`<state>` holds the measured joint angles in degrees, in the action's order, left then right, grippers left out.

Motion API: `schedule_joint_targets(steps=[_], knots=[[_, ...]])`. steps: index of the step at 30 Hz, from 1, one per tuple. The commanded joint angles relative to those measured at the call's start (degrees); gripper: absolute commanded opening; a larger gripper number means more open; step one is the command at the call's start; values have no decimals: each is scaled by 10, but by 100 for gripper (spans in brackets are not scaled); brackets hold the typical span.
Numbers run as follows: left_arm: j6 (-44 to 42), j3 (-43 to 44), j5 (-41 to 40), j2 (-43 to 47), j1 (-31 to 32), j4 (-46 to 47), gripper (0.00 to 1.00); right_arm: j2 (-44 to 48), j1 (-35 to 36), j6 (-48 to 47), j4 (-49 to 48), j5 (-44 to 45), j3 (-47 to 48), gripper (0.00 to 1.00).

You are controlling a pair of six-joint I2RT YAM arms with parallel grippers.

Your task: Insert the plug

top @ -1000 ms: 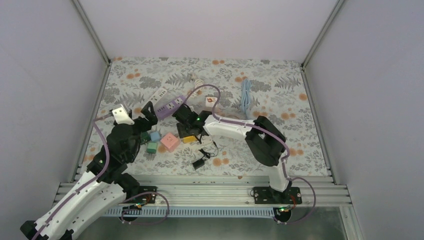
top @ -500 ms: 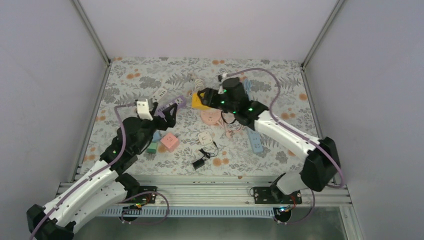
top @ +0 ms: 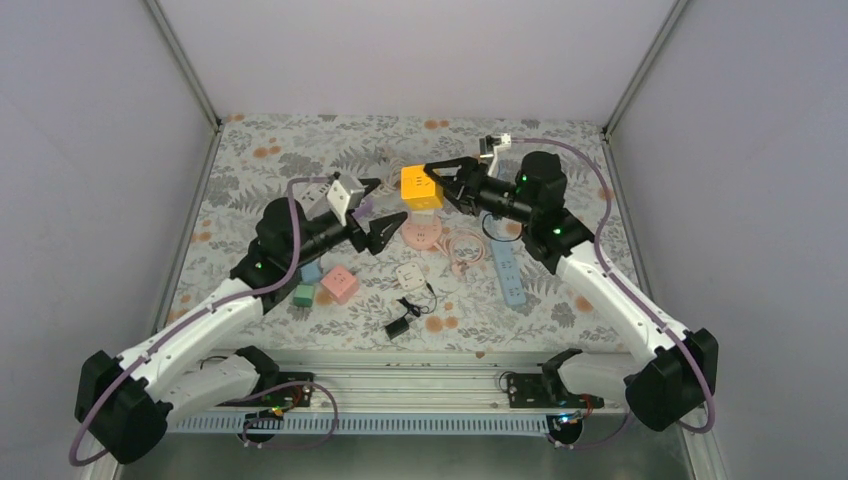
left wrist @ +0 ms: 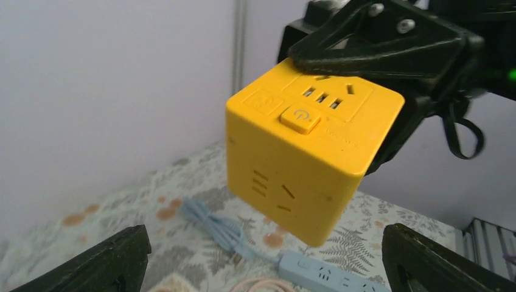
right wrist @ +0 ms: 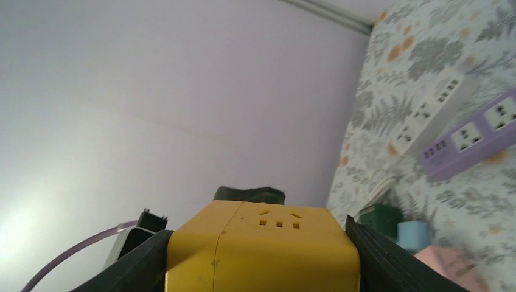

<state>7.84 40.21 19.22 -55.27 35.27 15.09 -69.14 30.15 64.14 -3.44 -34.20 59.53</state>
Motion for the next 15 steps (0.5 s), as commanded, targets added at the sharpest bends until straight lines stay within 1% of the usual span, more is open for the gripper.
schedule_joint_targets(steps=[1, 2, 3, 6, 7, 10, 12, 15], knots=[[-89, 36, 131, -32, -3, 80, 95, 33, -17, 88, -74, -128, -9, 56], [-106, 39, 162, -38, -3, 89, 95, 36, -18, 98, -78, -139, -11, 56], [-125, 46, 176, -45, -3, 93, 95, 39, -18, 106, -82, -150, -11, 56], [-168, 69, 174, -64, -4, 80, 95, 50, -19, 115, -76, -176, -10, 57], [-173, 78, 172, -69, -6, 72, 95, 53, -19, 115, -73, -181, -10, 57], [-178, 89, 216, -80, -14, 78, 95, 59, -19, 112, -70, -201, -9, 58], [-176, 109, 237, -90, -14, 64, 93, 58, -20, 116, -79, -225, -14, 58], [-169, 132, 275, -102, -14, 50, 86, 67, -20, 113, -73, -227, -19, 58]])
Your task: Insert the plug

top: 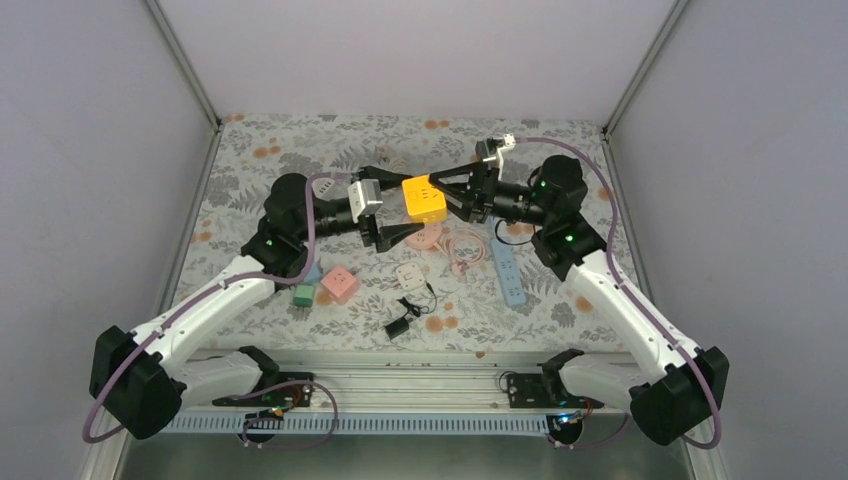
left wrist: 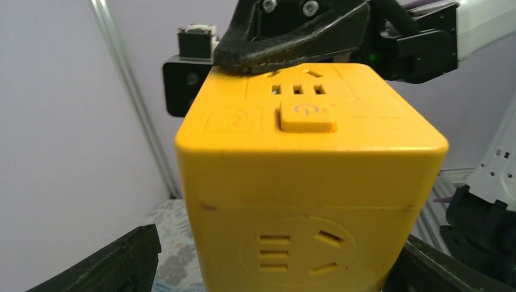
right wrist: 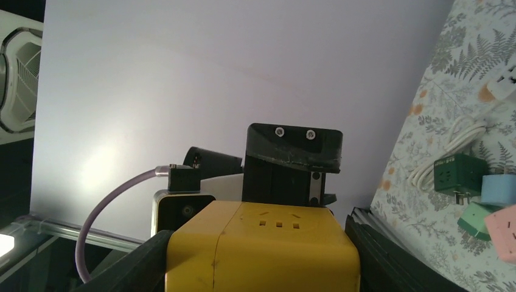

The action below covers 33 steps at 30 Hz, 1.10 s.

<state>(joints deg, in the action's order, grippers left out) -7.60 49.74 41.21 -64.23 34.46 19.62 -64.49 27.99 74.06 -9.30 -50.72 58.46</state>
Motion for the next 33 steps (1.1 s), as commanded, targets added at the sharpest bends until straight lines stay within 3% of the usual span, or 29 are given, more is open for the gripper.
schedule_joint_targets(steps=[1, 9, 14, 18, 19, 21, 24, 25, 27, 30, 33], knots=[[-10, 39, 65, -13, -6, 2, 83, 22, 2, 11, -10, -58, -8, 58], [32, 22, 84, 2, -6, 29, 69, 30, 2, 40, -30, -40, -24, 57], [34, 21, 77, -4, -6, 34, 76, 36, 2, 56, -45, -26, -32, 57], [23, 30, 86, -10, -6, 24, 75, 36, 2, 66, -57, -24, -33, 57], [16, 35, 87, -12, -6, 14, 72, 36, 2, 68, -60, -24, -34, 57], [-1, 51, 93, -15, -7, -6, 54, 37, 2, 72, -64, -22, -38, 58], [-32, 75, 111, -24, -9, -51, 41, 38, 2, 66, -66, -19, -38, 61], [-41, 81, 113, -27, -10, -66, 37, 35, 2, 52, -56, -18, -34, 65], [-51, 88, 113, -36, -16, -78, 34, 30, 2, 4, -18, -14, -23, 83], [-55, 87, 131, -49, -34, -80, 33, 27, -1, -83, 43, -3, -6, 94], [-75, 95, 153, -58, -57, -109, 33, 14, -11, -246, 148, 18, 34, 97]])
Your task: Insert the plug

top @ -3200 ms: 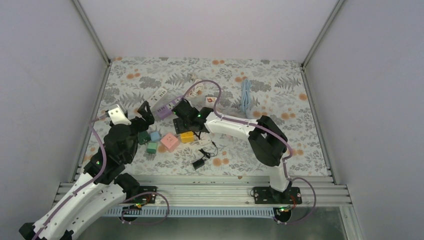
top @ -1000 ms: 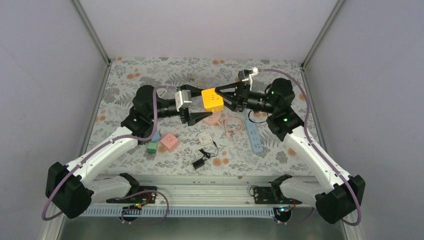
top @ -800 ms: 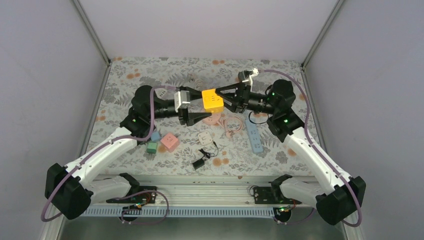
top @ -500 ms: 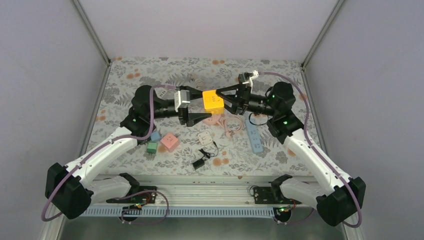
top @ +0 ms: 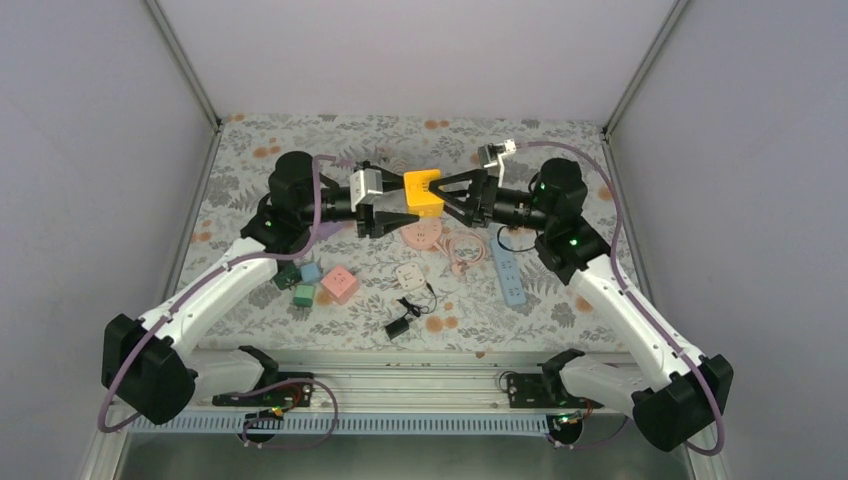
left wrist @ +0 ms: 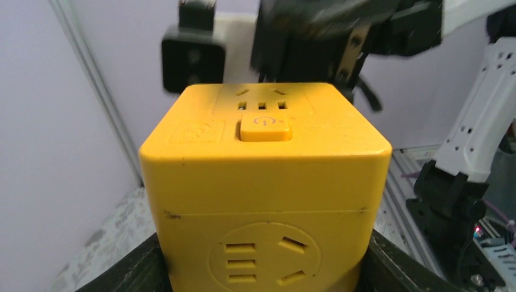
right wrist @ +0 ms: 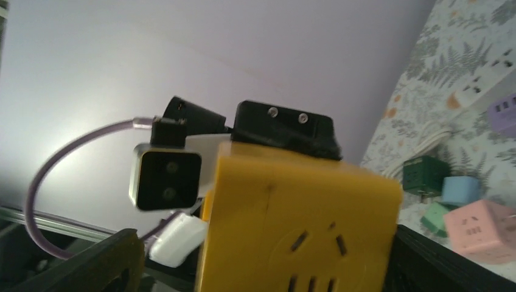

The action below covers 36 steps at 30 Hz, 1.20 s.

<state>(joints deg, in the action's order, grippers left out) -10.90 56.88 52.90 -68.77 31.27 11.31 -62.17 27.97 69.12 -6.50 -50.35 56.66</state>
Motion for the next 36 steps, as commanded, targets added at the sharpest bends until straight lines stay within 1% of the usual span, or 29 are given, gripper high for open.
schedule_joint_targets(steps=[1, 3, 5, 6, 8, 10, 12, 18, 22, 25, 28, 32, 36], knots=[[-56, 27, 40, -15, -31, -46, 33, -14, -16, -275, 150, 22, 67, 97], [-79, 34, 48, -20, -39, -82, 33, -17, -19, -397, 198, 51, 99, 97], [-83, 38, 55, -24, -49, -102, 33, -22, -20, -478, 221, 73, 133, 96], [-87, 38, 57, -26, -53, -109, 33, -33, -19, -523, 241, 80, 170, 96], [-109, 39, 57, -30, -61, -133, 33, -54, -18, -614, 270, 55, 216, 96], [-139, 48, 54, -39, -68, -175, 33, -78, -14, -695, 302, 53, 247, 96], [-169, 60, 54, -51, -73, -212, 33, -105, -6, -759, 344, 85, 273, 95], [-252, 97, 54, -76, -75, -310, 33, -148, 38, -917, 424, 148, 297, 95], [-298, 112, 49, -82, -75, -364, 33, -149, 58, -987, 425, 144, 274, 95], [-288, 100, 46, -68, -76, -338, 32, -149, 73, -1038, 406, 145, 252, 95], [-289, 89, 41, -58, -76, -323, 32, -174, 87, -1065, 442, 144, 279, 94], [-312, 97, 41, -57, -76, -354, 32, -207, 100, -1075, 486, 178, 313, 93], [-329, 91, 21, -47, -78, -369, 33, -244, 101, -1073, 536, 181, 363, 85]])
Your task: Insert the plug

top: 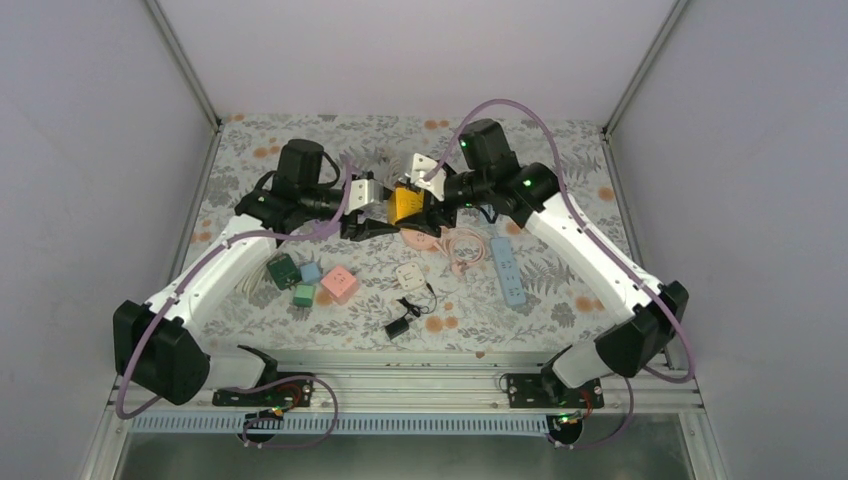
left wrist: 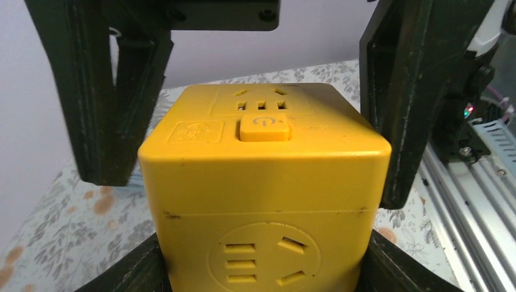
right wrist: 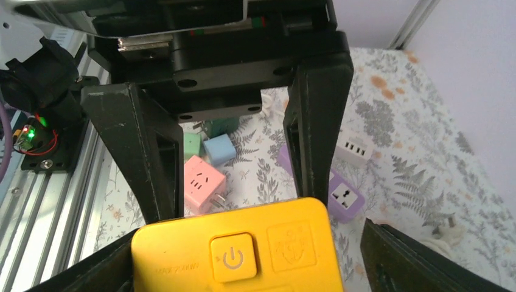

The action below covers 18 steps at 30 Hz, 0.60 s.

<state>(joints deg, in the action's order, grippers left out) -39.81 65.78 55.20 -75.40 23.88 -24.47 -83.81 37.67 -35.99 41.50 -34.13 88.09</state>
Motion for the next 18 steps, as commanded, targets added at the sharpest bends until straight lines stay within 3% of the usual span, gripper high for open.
schedule_joint_targets(steps=[1, 18], knots=[[-43, -3, -8, 22, -5, -12, 33, -32, 5, -20, 60, 20, 56, 85], [-93, 23, 32, 20, -17, -56, 33, -17, 41, -34, 66, 51, 30, 85]])
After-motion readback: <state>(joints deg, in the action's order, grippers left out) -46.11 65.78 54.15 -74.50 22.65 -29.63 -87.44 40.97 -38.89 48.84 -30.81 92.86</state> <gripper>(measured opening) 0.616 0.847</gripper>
